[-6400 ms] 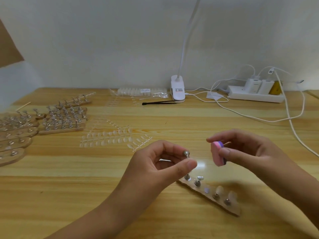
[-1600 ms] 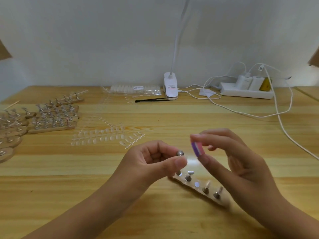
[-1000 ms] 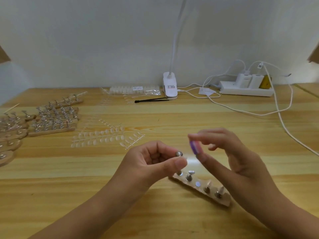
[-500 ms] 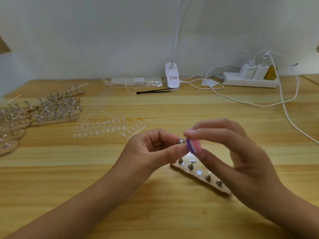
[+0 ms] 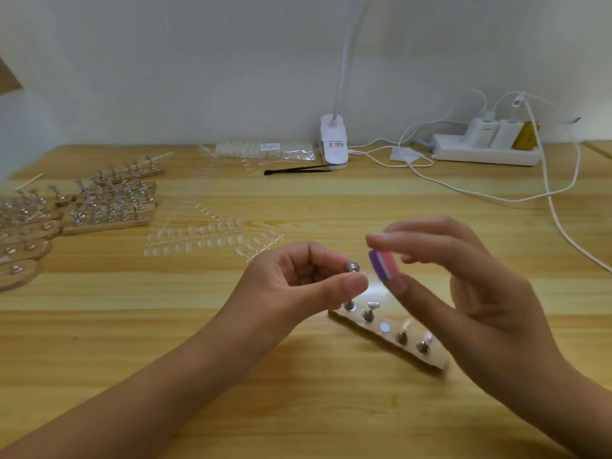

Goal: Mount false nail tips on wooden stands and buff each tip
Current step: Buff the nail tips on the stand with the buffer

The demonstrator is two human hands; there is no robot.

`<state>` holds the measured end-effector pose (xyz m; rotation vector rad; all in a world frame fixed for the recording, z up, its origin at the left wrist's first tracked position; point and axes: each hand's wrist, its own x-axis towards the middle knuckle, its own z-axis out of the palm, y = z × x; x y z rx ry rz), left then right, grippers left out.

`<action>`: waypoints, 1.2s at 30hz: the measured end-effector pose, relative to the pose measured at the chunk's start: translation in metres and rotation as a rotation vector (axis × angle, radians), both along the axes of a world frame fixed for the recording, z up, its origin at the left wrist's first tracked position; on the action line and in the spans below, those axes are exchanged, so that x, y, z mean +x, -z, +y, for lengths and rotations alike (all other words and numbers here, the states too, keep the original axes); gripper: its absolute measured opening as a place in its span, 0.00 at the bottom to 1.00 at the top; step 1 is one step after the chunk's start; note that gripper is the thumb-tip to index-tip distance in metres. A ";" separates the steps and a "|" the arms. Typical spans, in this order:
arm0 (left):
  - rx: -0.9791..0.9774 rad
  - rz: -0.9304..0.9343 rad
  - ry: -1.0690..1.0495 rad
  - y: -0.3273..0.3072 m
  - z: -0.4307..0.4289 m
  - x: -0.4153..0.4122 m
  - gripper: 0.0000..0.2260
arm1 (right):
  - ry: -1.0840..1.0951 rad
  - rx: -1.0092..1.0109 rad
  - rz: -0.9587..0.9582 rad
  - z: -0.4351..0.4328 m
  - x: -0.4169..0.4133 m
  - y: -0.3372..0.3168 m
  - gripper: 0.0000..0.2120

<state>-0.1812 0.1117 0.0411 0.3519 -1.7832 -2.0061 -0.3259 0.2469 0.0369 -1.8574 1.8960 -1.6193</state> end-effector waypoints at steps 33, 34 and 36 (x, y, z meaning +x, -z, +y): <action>-0.158 -0.052 0.093 0.007 0.004 -0.001 0.08 | -0.033 0.094 0.290 -0.002 -0.003 -0.007 0.04; -0.170 -0.059 0.099 0.007 0.004 -0.001 0.11 | -0.043 0.102 0.289 -0.002 -0.004 -0.007 0.03; -0.220 -0.080 0.102 0.008 0.003 0.000 0.19 | -0.078 0.156 0.242 -0.003 -0.012 -0.009 0.03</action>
